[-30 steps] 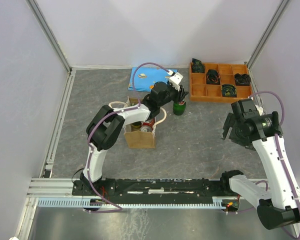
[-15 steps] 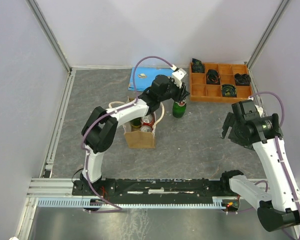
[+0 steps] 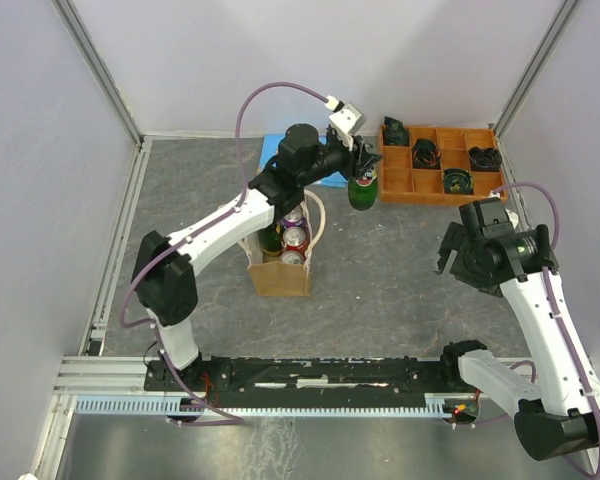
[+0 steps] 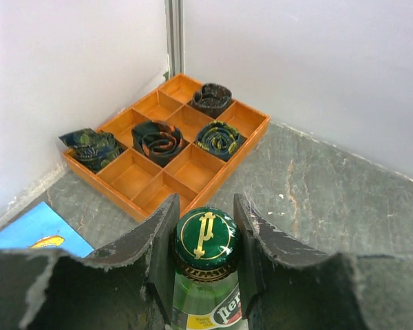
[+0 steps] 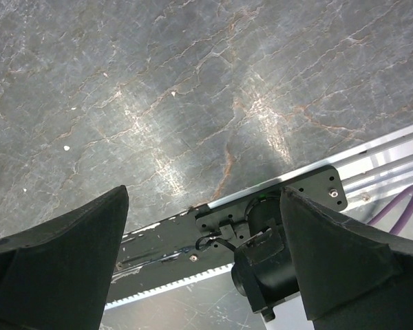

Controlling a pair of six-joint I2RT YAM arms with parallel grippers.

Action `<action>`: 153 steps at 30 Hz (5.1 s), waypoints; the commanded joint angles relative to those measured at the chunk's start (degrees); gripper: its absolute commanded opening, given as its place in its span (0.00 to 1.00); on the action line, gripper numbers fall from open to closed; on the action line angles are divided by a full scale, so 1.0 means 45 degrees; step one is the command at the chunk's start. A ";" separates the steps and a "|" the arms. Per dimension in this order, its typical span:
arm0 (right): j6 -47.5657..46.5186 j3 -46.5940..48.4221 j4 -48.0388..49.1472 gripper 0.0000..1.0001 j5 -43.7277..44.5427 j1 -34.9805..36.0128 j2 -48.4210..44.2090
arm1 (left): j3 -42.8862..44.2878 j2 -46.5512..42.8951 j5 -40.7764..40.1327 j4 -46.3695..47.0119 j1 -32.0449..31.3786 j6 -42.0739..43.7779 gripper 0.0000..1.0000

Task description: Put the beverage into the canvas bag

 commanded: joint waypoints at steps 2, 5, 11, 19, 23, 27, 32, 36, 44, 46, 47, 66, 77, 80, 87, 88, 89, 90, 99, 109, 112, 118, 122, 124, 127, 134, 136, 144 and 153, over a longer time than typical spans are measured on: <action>0.0039 -0.0153 0.0734 0.99 -0.0270 -0.0052 0.0121 | 0.0687 -0.2939 -0.0001 0.1164 0.0229 -0.0042 0.03; -0.0043 -0.0280 0.0870 0.99 -0.0322 -0.0052 0.0160 | 0.0003 -0.4402 -0.0034 0.0945 0.0411 0.0126 0.03; -0.0130 -0.0664 0.1197 0.99 -0.0495 -0.0052 0.0343 | -0.0675 -0.6699 -0.0569 -0.0590 0.0644 0.0215 0.03; -0.0240 -0.1081 0.1638 0.98 -0.0670 -0.0052 0.0730 | -0.1980 -0.9228 -0.1770 -0.2821 0.0657 0.0734 0.03; -0.0349 -0.1080 0.1821 0.98 -0.0803 -0.0053 0.1044 | -0.2916 -1.0103 -0.2035 -0.3185 0.0666 0.1200 0.03; -0.0431 -0.0890 0.1926 0.97 -0.0917 -0.0056 0.1316 | -0.3832 -1.0607 -0.2406 -0.3027 0.0666 0.1547 0.03; -0.0481 -0.0664 0.1769 0.97 -0.0856 -0.0052 0.1344 | -0.5591 -1.0972 -0.2836 -0.2055 0.0708 0.1714 0.03; -0.0470 -0.0679 0.1579 0.97 -0.0747 -0.0067 0.1180 | -0.6524 -1.0963 -0.2911 -0.1580 0.1049 0.1329 0.03; -0.0297 -0.0901 0.1366 0.97 -0.0674 -0.0063 0.0830 | -0.7648 -1.0949 -0.2535 -0.1492 0.2366 0.0555 0.03; -0.0278 -0.0934 0.1376 0.97 -0.0683 -0.0058 0.0819 | -0.7910 -1.0991 -0.2447 -0.1444 0.2609 0.0439 0.03; -0.0293 -0.0937 0.1379 0.97 -0.0688 -0.0053 0.0827 | -0.8076 -1.1029 -0.2398 -0.1393 0.2680 0.0395 0.03; -0.0402 -0.0584 0.1250 0.97 -0.0680 -0.0052 0.1174 | -1.0778 -1.0996 -0.2559 0.0546 0.3057 -0.0982 0.03; -0.0344 -0.0561 0.1191 0.98 -0.0625 -0.0066 0.1221 | -1.2091 -1.0888 -0.2465 0.1414 0.3053 -0.1153 0.03; -0.0364 -0.0532 0.1247 0.98 -0.0695 -0.0059 0.1346 | -1.2434 -1.0757 -0.2560 0.1789 0.3050 -0.1202 0.03; -0.0430 -0.0374 0.1218 0.98 -0.0781 -0.0038 0.1593 | -1.3346 -1.0435 -0.2683 0.3054 0.3058 -0.1315 0.03; -0.0422 -0.0354 0.1195 0.98 -0.0781 -0.0051 0.1613 | -1.3504 -1.0405 -0.2682 0.3180 0.3058 -0.1287 0.03; -0.0423 -0.0359 0.1185 0.98 -0.0798 -0.0052 0.1625 | -1.3644 -1.0374 -0.2657 0.3328 0.3058 -0.1249 0.03; -0.0421 -0.0328 0.1157 0.98 -0.0783 -0.0057 0.1631 | -1.3817 -1.0358 -0.2613 0.3444 0.3058 -0.1225 0.03; -0.0422 -0.0279 0.1122 0.98 -0.0781 -0.0068 0.1745 | -1.4593 -1.0664 -0.1652 0.3569 0.2957 -0.0816 0.03; -0.0349 -0.0408 0.1344 0.98 -0.0942 -0.0066 0.1811 | -1.5293 -1.1027 -0.0809 0.3042 0.2395 0.0395 0.03; -0.0333 -0.0475 0.1323 0.98 -0.0910 -0.0053 0.1746 | -1.5233 -1.0918 -0.0683 0.2923 0.2394 0.0605 0.07; -0.0304 -0.0519 0.1331 0.98 -0.0898 -0.0054 0.1675 | -1.4604 -1.0624 -0.0775 0.2371 0.2391 0.0834 0.60; -0.0314 -0.0548 0.1350 0.98 -0.0898 -0.0053 0.1652 | -1.4168 -1.0826 -0.0900 0.1987 0.2388 0.0925 0.72; -0.0308 -0.0539 0.1353 0.98 -0.0927 -0.0062 0.1650 | -1.3851 -1.1135 -0.0914 0.1595 0.2389 0.0928 0.76; -0.0491 -0.0510 0.1621 0.99 -0.1251 -0.0055 0.1591 | -1.3392 -1.1622 -0.1066 0.0991 0.2392 0.0889 0.82; -0.1173 -0.0148 0.3425 0.99 -0.2379 -0.0054 0.1140 | -1.2005 -1.2443 -0.1769 -0.0723 0.2394 0.0773 0.90; -0.1019 -0.0001 0.3708 0.99 -0.2326 -0.0053 0.1168 | -1.1678 -1.2572 -0.2185 -0.1200 0.2384 0.0751 0.91; -0.0979 0.0332 0.4176 0.99 -0.2406 -0.0067 0.1536 | -1.0599 -1.2875 -0.3403 -0.2334 0.2413 0.0704 0.93; -0.0948 -0.0206 0.4699 0.99 -0.2638 -0.0062 0.1509 | -1.0617 -1.3026 -0.3055 -0.2937 0.2413 0.0834 0.93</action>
